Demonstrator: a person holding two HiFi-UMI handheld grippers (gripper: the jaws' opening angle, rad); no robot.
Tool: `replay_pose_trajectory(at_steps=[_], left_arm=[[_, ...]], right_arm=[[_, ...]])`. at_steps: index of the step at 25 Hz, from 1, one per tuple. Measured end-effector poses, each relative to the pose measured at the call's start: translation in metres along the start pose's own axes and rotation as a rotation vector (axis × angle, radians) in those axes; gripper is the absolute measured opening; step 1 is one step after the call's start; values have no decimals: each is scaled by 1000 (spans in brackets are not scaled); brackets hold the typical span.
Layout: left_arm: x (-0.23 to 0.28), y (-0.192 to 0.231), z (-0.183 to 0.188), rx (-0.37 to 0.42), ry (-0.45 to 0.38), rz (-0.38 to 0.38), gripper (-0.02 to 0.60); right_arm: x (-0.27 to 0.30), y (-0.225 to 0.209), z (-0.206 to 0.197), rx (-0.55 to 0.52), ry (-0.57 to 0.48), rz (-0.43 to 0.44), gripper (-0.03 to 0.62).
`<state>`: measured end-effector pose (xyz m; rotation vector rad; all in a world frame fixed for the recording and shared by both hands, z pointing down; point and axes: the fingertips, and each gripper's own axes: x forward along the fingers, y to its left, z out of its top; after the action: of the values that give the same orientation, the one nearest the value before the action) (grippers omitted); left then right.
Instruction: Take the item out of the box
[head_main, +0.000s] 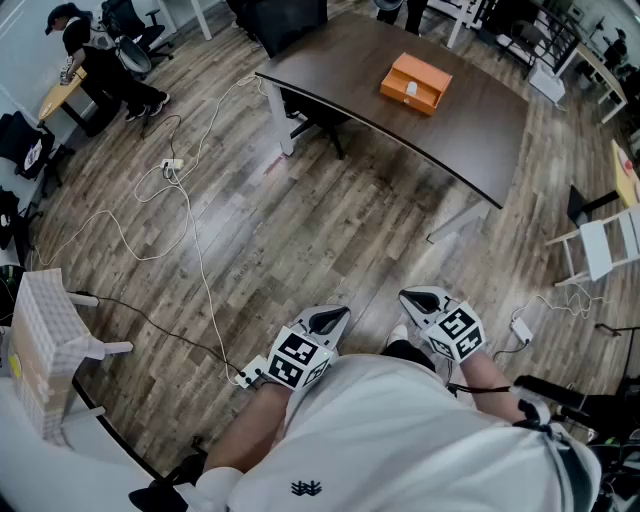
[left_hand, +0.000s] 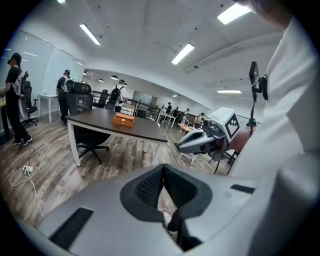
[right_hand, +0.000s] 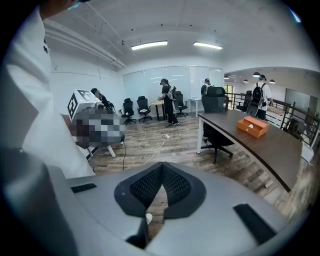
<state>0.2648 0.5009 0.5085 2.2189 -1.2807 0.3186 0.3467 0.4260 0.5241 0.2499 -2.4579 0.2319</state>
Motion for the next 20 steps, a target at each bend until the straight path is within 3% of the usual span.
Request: replay_pose_trajectory(at_steps=[10,14,20], left_arm=[[16,48,-5,-36,11,-34,11],[47,71,27,-4,15,-32,11],[96,117,103,26,6,46,11]], right_arm=[[33,-15,2,36,33,-16,2],[51,-59,16,42,19,-6,2],[81,-152,66,28,-44,24,3]])
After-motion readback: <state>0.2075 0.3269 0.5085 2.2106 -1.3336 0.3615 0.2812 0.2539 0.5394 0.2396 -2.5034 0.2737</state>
